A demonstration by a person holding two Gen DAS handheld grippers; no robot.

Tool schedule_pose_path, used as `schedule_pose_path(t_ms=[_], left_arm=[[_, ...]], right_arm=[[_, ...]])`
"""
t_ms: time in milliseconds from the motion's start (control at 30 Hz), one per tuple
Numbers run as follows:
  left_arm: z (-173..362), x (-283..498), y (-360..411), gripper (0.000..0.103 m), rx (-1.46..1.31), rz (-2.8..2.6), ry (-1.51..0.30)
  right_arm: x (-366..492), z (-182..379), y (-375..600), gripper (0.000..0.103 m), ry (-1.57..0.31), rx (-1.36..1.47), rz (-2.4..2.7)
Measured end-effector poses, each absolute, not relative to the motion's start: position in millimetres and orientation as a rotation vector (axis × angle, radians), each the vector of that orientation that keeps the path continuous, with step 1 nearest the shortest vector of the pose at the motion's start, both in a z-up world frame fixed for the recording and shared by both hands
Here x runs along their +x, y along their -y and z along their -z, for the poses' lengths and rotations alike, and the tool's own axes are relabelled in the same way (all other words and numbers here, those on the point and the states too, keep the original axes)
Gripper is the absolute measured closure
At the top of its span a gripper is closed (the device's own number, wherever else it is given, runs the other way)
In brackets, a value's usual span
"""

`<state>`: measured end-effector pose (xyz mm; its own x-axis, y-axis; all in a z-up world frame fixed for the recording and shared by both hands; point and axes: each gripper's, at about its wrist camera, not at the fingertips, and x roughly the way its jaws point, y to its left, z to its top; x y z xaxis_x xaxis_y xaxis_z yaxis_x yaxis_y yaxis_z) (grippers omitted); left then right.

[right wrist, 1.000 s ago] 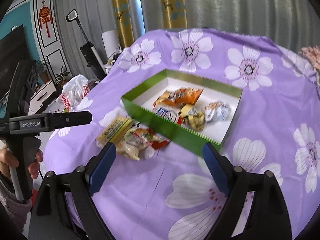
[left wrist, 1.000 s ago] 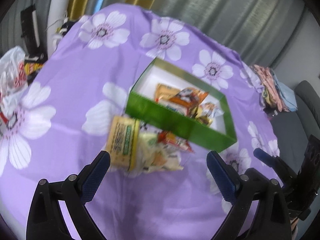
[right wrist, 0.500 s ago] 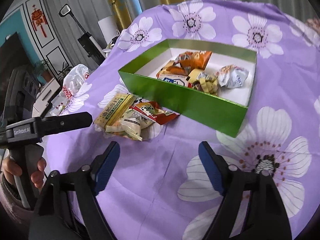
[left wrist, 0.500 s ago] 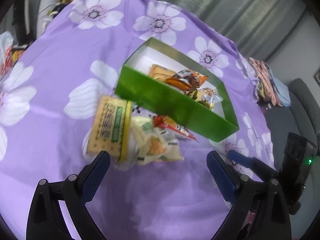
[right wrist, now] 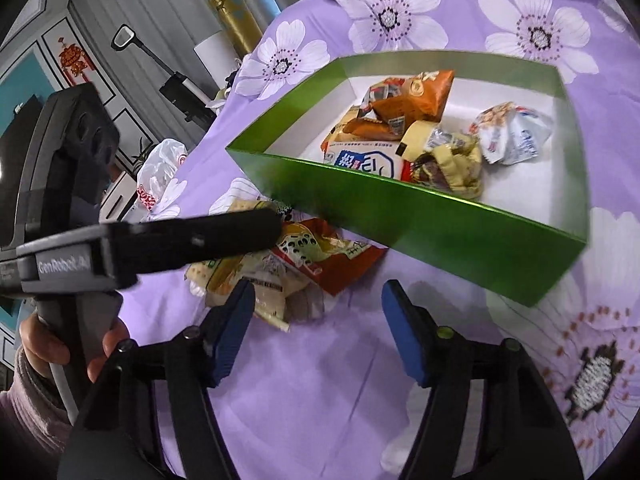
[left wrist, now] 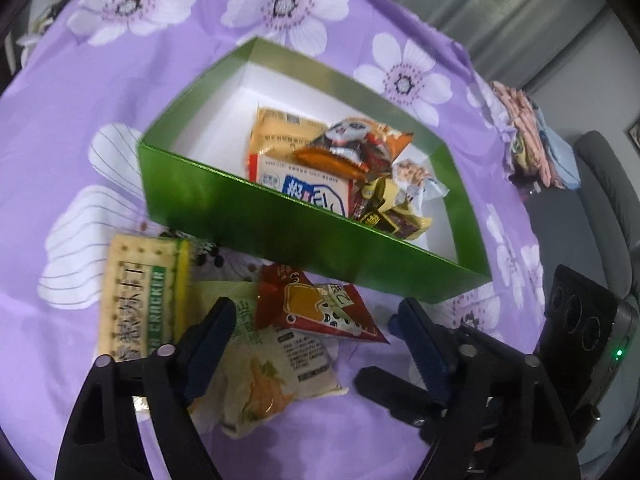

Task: Organize snacks
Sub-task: 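Close both grippers on the red snack bag and lift it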

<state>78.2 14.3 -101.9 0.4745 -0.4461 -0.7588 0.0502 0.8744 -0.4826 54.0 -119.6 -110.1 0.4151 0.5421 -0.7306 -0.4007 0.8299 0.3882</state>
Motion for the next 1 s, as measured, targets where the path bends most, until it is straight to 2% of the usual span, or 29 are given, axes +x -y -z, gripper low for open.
schedule_pose_path(t_ms=[100, 133, 167, 433, 533, 600, 833, 933, 967, 1000], left_arm=[[105, 83, -12, 0.023, -0.432, 0.330, -1.066], [105, 84, -11, 0.031, -0.434, 0.338, -1.070], [105, 85, -12, 0.034, -0.433, 0.341, -1.076], [111, 89, -21, 0.045, -0.486, 0.350, -1.118], [112, 93, -23, 0.053, -0.492, 0.334, -1.125], [114, 93, -23, 0.055, -0.496, 0.327, -1.129], [113, 91, -19, 0.056, -0.473, 0.304, -1.123], [112, 89, -19, 0.057, -0.483, 0.303, -1.112], [112, 87, -19, 0.057, -0.489, 0.304, -1.109], [113, 87, -19, 0.058, -0.499, 0.312, -1.110]], right_arm=[[61, 116, 118, 0.042, -0.994, 0.199, -0.610], [63, 117, 118, 0.042, -0.999, 0.213, -0.617], [65, 119, 118, 0.042, -1.008, 0.238, -0.627], [72, 124, 125, 0.042, -1.033, 0.298, -0.638], [76, 125, 129, 0.050, -1.042, 0.300, -0.635], [78, 126, 132, 0.059, -1.042, 0.293, -0.638], [78, 128, 134, 0.061, -1.034, 0.263, -0.654], [79, 130, 137, 0.068, -1.024, 0.299, -0.668], [78, 131, 137, 0.077, -1.023, 0.319, -0.686], [76, 133, 137, 0.082, -1.036, 0.331, -0.698]])
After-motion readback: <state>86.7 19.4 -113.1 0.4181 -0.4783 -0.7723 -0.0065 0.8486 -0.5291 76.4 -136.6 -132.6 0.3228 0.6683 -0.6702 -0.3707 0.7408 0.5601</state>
